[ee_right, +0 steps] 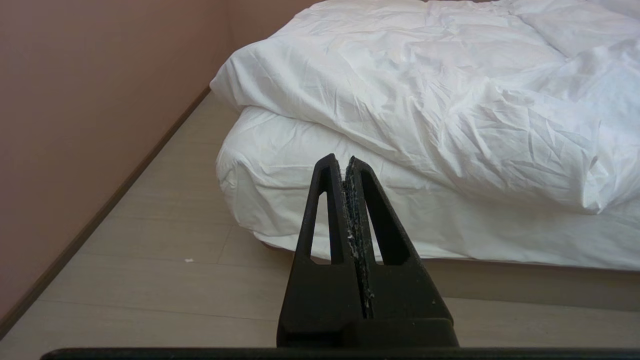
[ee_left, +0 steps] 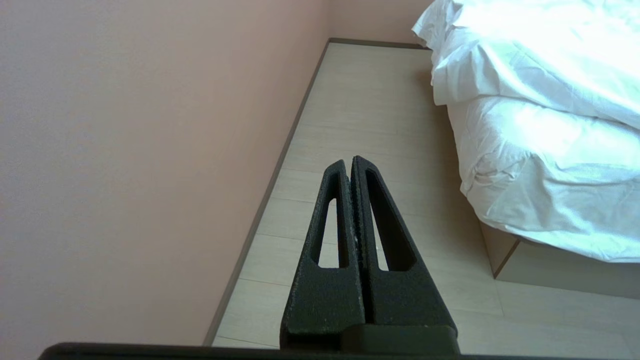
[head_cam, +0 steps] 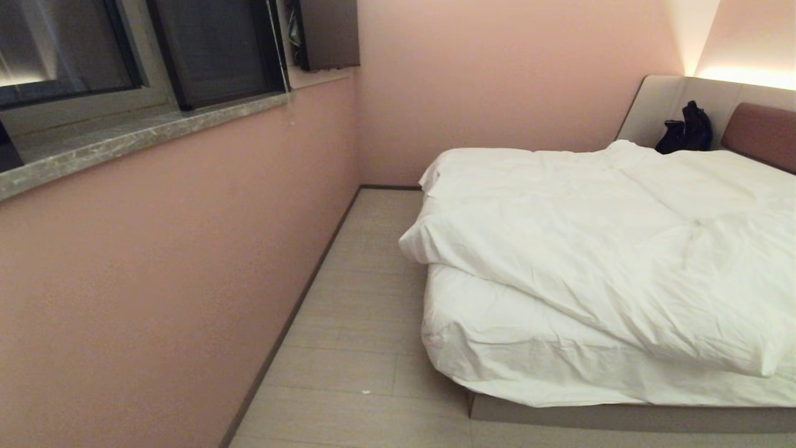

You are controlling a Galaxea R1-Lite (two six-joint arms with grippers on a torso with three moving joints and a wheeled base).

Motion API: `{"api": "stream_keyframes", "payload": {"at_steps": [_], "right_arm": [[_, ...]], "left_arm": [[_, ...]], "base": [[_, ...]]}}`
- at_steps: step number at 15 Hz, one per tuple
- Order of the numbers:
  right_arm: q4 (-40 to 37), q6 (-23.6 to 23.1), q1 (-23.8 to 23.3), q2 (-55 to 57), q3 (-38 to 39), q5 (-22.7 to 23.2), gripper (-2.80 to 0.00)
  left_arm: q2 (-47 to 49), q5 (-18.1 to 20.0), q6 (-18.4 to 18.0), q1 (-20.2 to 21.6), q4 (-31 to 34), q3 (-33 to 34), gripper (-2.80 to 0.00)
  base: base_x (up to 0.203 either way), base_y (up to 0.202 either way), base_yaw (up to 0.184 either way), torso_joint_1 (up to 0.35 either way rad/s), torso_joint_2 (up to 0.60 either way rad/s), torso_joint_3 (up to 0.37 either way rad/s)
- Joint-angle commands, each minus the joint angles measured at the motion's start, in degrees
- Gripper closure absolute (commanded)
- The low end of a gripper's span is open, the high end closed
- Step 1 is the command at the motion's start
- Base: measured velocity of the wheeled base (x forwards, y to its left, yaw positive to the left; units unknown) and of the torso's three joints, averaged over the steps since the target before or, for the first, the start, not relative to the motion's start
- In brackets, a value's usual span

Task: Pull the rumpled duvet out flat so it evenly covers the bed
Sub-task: Hold the folded corner of the quilt

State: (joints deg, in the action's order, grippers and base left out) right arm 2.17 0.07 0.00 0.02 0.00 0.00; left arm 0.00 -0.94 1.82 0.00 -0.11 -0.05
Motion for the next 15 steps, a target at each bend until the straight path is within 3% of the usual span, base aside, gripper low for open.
{"api": "stream_keyframes", "payload": {"at_steps": [1, 15], "right_arm": [[0.1, 0.0, 0.0, 0.0, 0.0, 0.0, 0.0], [0.1, 0.1, 0.0, 0.0, 0.0, 0.0, 0.0]], "left_arm": [[0.0, 0.0, 0.0, 0.0, 0.0, 0.0, 0.0], [0.0, 0.1, -0.3, 0.0, 0.0, 0.0, 0.0]], "base": [[0.0, 0.0, 0.0, 0.0, 0.0, 0.0], [0.0, 0.0, 0.0, 0.0, 0.0, 0.0]]}}
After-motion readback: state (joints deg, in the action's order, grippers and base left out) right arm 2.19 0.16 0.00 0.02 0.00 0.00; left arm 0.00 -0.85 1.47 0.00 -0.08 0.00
